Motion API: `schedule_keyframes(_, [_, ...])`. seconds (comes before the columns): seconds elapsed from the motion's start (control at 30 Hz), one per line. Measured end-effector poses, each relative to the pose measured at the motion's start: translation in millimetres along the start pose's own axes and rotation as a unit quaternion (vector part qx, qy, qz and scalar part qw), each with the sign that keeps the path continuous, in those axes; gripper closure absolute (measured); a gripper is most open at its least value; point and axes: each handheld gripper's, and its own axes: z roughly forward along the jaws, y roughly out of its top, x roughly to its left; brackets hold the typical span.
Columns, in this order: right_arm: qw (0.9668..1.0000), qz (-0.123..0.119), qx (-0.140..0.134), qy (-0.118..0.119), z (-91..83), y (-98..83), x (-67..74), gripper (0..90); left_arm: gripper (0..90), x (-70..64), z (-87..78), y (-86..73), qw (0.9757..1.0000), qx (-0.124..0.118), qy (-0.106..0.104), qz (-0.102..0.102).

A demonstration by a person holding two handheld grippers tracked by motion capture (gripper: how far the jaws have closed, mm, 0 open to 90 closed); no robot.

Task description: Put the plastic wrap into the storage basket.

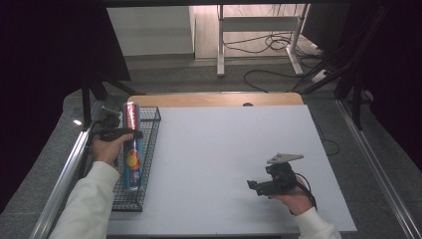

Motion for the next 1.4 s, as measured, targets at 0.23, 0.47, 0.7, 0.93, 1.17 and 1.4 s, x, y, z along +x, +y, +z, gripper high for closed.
schedule_keyframes(0.23, [1.0000, 0.001, 0.001, 0.001, 1.3, -1.1, -0.8, 9.6, 27.4, -0.2, 5.1, -0.6, 0.9999, -0.002, 0.014, 0.002])
schedule_keyframes(0.47, [1.0000, -0.006, 0.004, 0.002, 4.3, -2.4, 1.0, 9.6, 19.3, -9.7, -11.4, -4.0, 0.9996, -0.023, -0.011, 0.014])
schedule_keyframes(0.7, [0.9999, -0.011, 0.003, 0.008, 4.1, -2.4, -0.5, 9.6, 16.4, -27.1, -32.7, -24.8, 0.9954, -0.042, -0.031, 0.080])
schedule_keyframes(0.93, [0.9998, -0.016, -0.012, 0.009, 1.7, -3.1, -4.1, 9.6, 17.7, -44.8, -59.8, -60.0, 0.9835, -0.079, -0.020, 0.162])
schedule_keyframes(1.17, [0.9994, -0.012, -0.032, 0.004, -8.3, -5.4, -6.7, 9.6, 19.5, -74.2, -65.5, -110.4, 0.9639, -0.086, -0.059, 0.245])
schedule_keyframes(1.4, [0.9980, -0.021, -0.059, -0.008, -16.2, -8.0, -9.7, 9.6, 20.6, -93.7, -53.4, -153.6, 0.9467, -0.100, -0.104, 0.288])
